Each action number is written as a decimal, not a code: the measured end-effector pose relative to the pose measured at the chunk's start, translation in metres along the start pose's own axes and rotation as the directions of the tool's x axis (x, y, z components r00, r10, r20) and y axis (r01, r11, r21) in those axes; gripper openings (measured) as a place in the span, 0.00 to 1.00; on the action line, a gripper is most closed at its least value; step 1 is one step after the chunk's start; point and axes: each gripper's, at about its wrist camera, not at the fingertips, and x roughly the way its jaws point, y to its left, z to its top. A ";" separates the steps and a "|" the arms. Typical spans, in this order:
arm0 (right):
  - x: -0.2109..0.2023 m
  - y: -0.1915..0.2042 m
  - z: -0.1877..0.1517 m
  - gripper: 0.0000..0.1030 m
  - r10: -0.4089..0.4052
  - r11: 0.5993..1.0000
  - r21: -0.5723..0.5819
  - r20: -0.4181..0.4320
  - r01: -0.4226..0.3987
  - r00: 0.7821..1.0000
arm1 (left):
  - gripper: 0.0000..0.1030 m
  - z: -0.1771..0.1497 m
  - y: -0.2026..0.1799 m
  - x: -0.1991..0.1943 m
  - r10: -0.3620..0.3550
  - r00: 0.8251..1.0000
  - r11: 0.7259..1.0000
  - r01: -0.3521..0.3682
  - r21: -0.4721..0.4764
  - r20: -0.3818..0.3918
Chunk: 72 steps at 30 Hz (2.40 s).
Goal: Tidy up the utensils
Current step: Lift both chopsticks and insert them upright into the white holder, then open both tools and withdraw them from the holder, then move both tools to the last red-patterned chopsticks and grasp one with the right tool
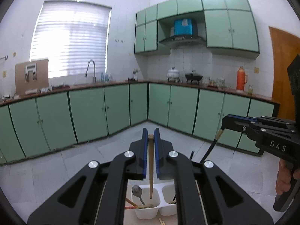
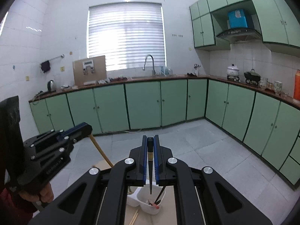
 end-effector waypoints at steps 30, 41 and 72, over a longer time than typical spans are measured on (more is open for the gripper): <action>-0.066 0.008 -0.138 0.85 -0.126 0.989 0.079 0.011 0.124 0.992 | 0.78 -0.110 0.031 -0.074 0.081 0.992 0.996 -0.084 -0.025 -0.098; -0.060 0.016 -0.225 0.86 -0.117 0.973 0.180 -0.152 0.144 0.981 | 0.84 -0.179 0.039 -0.091 0.104 0.963 0.994 -0.109 -0.009 -0.250; -0.045 0.106 -0.341 0.34 0.035 0.995 0.099 -0.424 0.008 0.905 | 0.86 -0.295 0.073 -0.096 0.163 0.837 0.981 -0.195 -0.007 -0.522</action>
